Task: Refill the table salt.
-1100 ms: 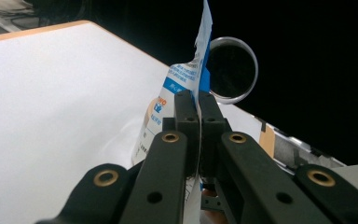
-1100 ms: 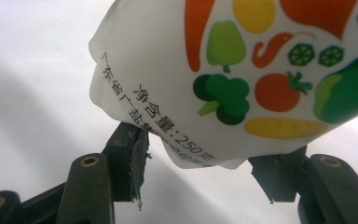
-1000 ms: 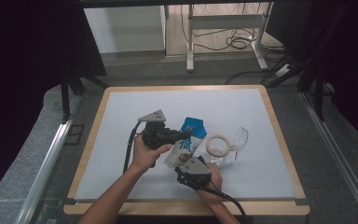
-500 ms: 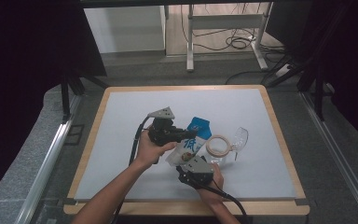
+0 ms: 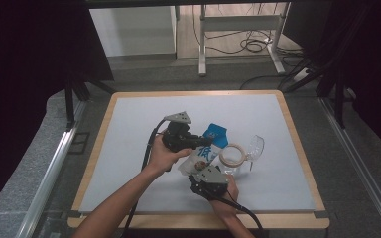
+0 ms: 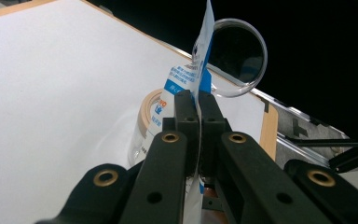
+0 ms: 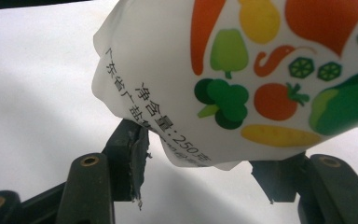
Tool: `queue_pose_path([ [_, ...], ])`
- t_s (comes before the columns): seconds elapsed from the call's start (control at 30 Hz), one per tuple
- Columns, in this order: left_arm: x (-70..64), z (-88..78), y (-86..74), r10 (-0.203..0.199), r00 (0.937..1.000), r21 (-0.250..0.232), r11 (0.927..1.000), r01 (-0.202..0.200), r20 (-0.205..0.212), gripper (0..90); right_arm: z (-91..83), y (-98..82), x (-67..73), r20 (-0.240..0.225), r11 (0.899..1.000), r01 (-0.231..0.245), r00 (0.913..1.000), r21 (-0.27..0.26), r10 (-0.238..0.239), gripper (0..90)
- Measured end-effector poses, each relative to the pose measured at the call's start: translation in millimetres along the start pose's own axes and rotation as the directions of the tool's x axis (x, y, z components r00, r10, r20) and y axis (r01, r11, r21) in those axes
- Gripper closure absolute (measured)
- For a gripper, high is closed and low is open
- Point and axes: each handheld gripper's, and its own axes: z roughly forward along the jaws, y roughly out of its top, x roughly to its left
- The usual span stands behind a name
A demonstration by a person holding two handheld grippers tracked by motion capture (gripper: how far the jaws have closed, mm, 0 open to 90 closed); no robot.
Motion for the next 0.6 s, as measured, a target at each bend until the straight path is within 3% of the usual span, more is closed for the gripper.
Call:
queue_pose_path([
  [0.6,2.5,4.9,9.7,0.024,0.9997,0.065,0.9976,-0.024,0.005,90.0,0.0,0.4,0.9,-0.001,1.0,-0.03,0.9996,-0.009,0.03,42.7],
])
